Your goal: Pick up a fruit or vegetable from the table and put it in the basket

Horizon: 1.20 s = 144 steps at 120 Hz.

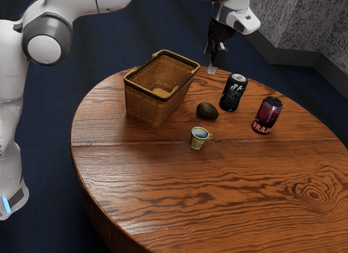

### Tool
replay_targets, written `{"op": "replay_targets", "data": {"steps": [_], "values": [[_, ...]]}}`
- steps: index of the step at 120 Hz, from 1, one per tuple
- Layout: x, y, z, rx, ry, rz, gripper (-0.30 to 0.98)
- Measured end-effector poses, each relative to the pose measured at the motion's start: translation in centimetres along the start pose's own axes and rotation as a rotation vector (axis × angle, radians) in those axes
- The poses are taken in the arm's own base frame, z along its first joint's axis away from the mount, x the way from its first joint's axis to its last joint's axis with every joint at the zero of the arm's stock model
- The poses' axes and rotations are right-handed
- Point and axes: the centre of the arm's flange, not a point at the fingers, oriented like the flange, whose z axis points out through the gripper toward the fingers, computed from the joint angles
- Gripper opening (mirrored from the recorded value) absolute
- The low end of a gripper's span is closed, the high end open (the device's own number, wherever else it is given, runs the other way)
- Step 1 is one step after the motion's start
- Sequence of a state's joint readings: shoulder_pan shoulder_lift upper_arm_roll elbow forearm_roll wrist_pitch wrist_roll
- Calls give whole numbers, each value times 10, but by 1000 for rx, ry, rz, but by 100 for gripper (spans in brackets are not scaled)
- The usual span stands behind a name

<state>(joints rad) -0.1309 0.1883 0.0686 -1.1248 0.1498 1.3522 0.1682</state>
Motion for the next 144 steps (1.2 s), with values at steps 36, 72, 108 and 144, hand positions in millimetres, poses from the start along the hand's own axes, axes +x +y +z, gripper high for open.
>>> {"op": "replay_targets", "data": {"steps": [36,72,108,144], "values": [[6,1,9,-18,11,-16,69],[-43,-34,78,-78,-161,-125,69],[-31,-18,74,9,-115,107,69],[-29,-69,97,27,-111,283,69]]}}
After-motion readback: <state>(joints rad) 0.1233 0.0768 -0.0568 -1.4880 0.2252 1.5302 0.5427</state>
